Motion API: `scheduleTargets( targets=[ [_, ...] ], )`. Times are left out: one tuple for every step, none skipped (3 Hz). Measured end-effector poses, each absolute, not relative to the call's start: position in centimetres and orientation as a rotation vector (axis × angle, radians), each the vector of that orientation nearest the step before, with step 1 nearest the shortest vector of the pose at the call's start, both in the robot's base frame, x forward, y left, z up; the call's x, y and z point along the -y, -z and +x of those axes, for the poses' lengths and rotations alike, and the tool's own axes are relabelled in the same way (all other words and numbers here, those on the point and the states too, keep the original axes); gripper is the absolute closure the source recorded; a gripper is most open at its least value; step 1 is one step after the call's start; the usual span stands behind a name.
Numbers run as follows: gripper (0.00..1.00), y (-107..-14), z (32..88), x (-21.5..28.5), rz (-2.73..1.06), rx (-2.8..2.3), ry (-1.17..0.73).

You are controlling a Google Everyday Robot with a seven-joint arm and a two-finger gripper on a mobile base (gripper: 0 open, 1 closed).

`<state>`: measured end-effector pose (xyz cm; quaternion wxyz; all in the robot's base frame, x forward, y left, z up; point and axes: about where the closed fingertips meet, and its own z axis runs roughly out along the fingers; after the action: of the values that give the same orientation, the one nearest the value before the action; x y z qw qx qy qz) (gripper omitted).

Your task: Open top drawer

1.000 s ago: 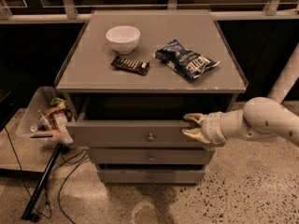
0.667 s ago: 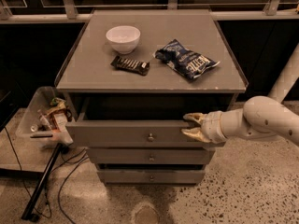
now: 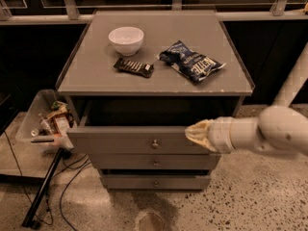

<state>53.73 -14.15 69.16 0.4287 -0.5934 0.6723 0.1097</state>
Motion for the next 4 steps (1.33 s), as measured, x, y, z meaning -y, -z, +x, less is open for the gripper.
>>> scheduleTargets(
  targets=[
    [0.84, -69.9, 50.5, 12.8, -1.431, -1.641, -0.247],
    [0.6, -69.9, 50.5, 12.8, -1.431, -1.641, -0.247],
    [0.37, -69.7, 52.3, 12.3, -1.462, -1.638, -0.25],
    [0.14, -69.1, 55.3, 14.4, -1.527, -1.621, -0.214]
  ],
)
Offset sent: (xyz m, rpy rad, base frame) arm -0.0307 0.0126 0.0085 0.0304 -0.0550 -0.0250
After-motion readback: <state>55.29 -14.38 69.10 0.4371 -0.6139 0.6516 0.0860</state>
